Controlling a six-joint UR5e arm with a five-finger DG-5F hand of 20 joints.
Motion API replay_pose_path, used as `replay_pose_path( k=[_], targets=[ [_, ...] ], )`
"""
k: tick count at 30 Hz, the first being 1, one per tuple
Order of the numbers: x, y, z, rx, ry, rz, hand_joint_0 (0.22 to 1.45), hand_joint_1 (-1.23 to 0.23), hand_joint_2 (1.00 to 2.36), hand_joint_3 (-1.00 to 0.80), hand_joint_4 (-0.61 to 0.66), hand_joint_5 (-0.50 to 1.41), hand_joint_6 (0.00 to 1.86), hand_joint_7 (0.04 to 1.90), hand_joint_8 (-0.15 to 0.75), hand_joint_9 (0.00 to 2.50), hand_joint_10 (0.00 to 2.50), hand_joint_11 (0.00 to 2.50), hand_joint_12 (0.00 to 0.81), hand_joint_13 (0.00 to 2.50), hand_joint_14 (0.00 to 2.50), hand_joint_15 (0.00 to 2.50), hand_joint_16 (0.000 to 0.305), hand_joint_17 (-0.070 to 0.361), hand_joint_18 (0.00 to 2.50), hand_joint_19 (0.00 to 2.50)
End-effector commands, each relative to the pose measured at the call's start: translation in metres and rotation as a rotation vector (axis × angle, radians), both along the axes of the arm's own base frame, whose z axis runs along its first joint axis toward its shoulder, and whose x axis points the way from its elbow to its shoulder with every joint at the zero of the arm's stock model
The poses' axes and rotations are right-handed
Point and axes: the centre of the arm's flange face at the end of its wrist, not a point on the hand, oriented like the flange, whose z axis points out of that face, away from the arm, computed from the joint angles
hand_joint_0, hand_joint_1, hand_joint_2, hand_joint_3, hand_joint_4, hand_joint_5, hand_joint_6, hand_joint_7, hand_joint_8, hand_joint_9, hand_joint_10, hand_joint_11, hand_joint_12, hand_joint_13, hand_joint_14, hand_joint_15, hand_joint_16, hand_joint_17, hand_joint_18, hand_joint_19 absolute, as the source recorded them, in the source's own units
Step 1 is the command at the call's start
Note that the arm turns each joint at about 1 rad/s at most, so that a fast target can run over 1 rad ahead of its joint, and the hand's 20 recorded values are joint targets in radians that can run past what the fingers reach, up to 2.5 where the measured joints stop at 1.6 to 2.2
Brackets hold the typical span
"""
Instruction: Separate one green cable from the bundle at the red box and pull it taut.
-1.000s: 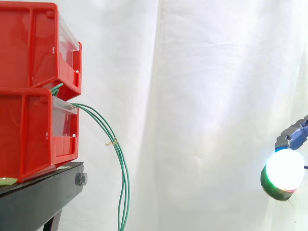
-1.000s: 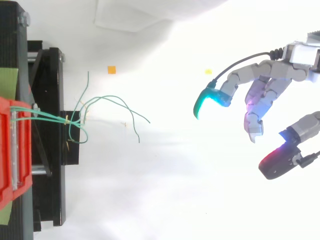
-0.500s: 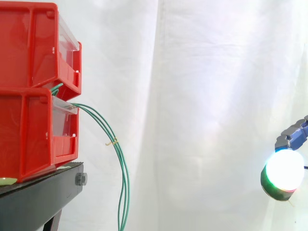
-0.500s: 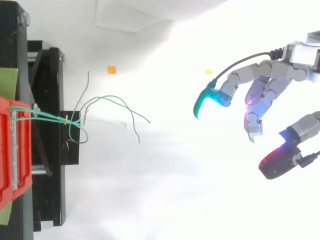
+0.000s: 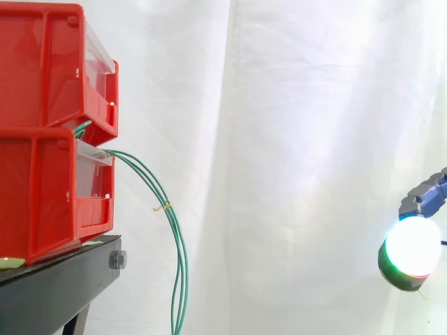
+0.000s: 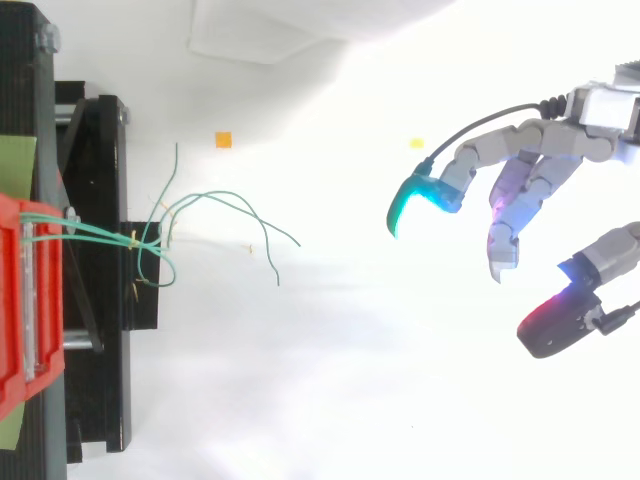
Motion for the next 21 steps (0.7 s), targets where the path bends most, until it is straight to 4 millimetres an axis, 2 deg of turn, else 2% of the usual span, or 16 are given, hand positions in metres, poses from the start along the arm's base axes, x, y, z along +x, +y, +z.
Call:
replay_pose_path(
  k=[1,11,21],
  targets=[
    [-0.0001,0.0002,0.0006,0.001,-0.001,0.000,0.58,-0.72,1.00,-0.50,0.16,-0.18,0.50,0.71,0.224,1.00,0.01,0.67,0.366,0.97,0.02,0.54,0.036,0.082,0.55,0.70],
    [-0.0001,-0.0007,-0.0002,-0.001,0.000,-0.001,0.59,-0.73,1.00,-0.50,0.16,-0.18,0.50,0.71,0.193,0.94,0.02,0.64,0.372,0.91,0.02,0.51,0.035,0.079,0.48,0.68],
    [-0.0001,0.0002,0.0006,0.001,-0.001,0.000,0.58,-0.73,1.00,-0.50,0.16,-0.17,0.50,0.72,0.144,1.04,0.02,0.63,0.348,0.96,0.02,0.51,0.035,0.079,0.52,0.66]
  ],
)
